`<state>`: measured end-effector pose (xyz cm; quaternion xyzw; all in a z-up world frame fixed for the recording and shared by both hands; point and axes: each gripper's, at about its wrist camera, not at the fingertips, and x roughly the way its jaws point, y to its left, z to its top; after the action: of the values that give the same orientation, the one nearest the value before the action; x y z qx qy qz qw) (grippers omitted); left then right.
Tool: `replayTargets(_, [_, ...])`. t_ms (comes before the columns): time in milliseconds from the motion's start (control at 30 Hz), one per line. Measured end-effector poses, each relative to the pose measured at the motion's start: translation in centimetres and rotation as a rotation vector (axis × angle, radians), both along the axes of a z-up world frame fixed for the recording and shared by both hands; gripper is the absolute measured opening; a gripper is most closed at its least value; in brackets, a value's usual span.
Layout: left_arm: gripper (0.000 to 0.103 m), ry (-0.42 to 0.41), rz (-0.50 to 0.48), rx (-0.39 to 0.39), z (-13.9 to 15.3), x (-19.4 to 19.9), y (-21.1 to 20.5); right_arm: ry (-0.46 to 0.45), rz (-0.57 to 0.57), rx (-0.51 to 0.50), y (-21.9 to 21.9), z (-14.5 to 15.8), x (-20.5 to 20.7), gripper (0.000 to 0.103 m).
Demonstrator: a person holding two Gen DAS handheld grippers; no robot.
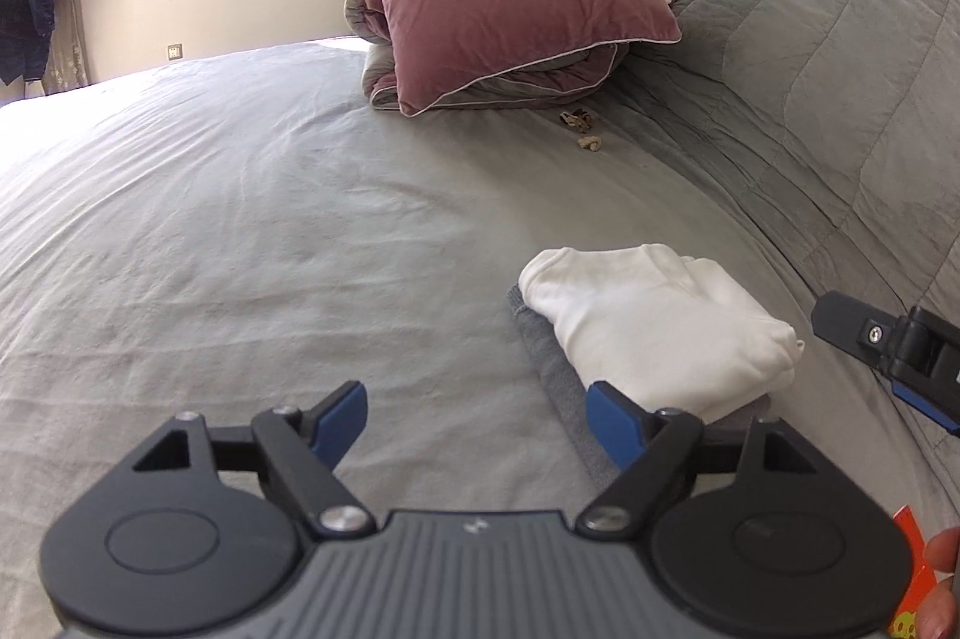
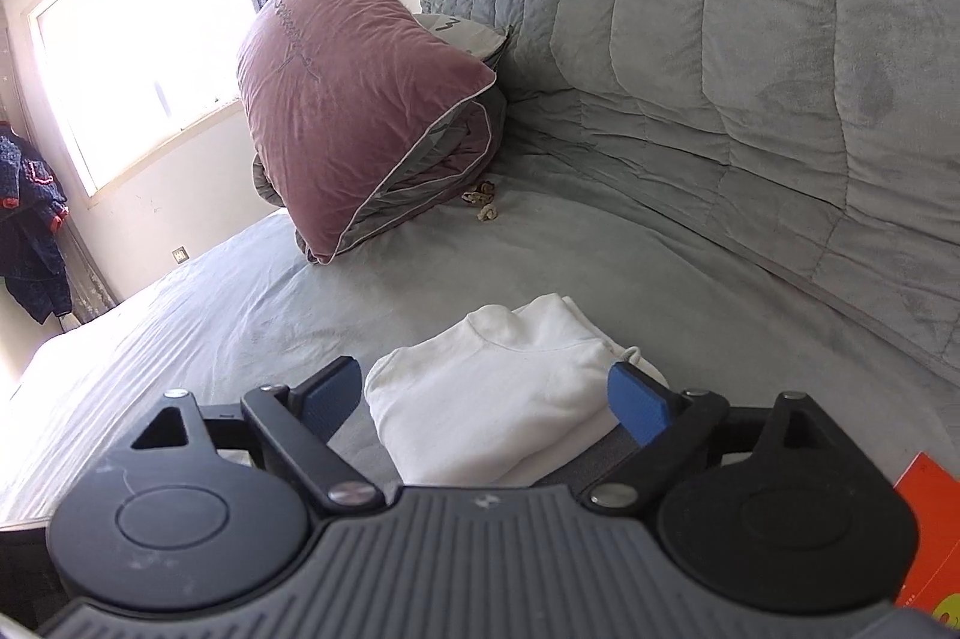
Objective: Fold clothes
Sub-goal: 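Open both grippers and release the sweatshirt on the grey stack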
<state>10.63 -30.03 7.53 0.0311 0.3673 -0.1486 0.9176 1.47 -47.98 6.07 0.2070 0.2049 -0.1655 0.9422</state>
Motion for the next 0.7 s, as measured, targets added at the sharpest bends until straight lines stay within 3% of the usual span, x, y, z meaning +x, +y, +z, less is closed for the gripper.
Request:
replayTargets(100, [0.091,0.027,0.012,0.069,0.2,-0.8,0.9,0.026,0.006,-0.032,1.4,0.4,-0.7,0.103])
replayTargets(267, [0.101,0.13,0.007,0.137,-0.1,-2.0,2.2,0.088,0.009,-0.056,3.3,0.6,-1.6,0.103])
replayTargets(367, [0.102,0.21,-0.005,0.12,-0.3,-2.8,3.1,0.132,0.021,-0.033,4.0,0.5,-1.9,0.103])
replayTargets(533, [0.102,0.257,-0.012,0.091,-0.4,-4.6,4.2,0.153,0.026,-0.021,5.5,-0.1,-3.5,0.103])
replayTargets(600, [0.102,0.262,-0.011,0.076,-0.6,-5.4,4.7,0.155,0.026,-0.023,6.1,-0.3,-4.2,0.103])
replayTargets(700, [0.102,0.205,-0.017,0.059,-0.9,-7.1,5.3,0.157,0.025,-0.026,7.1,-0.7,-5.3,0.103])
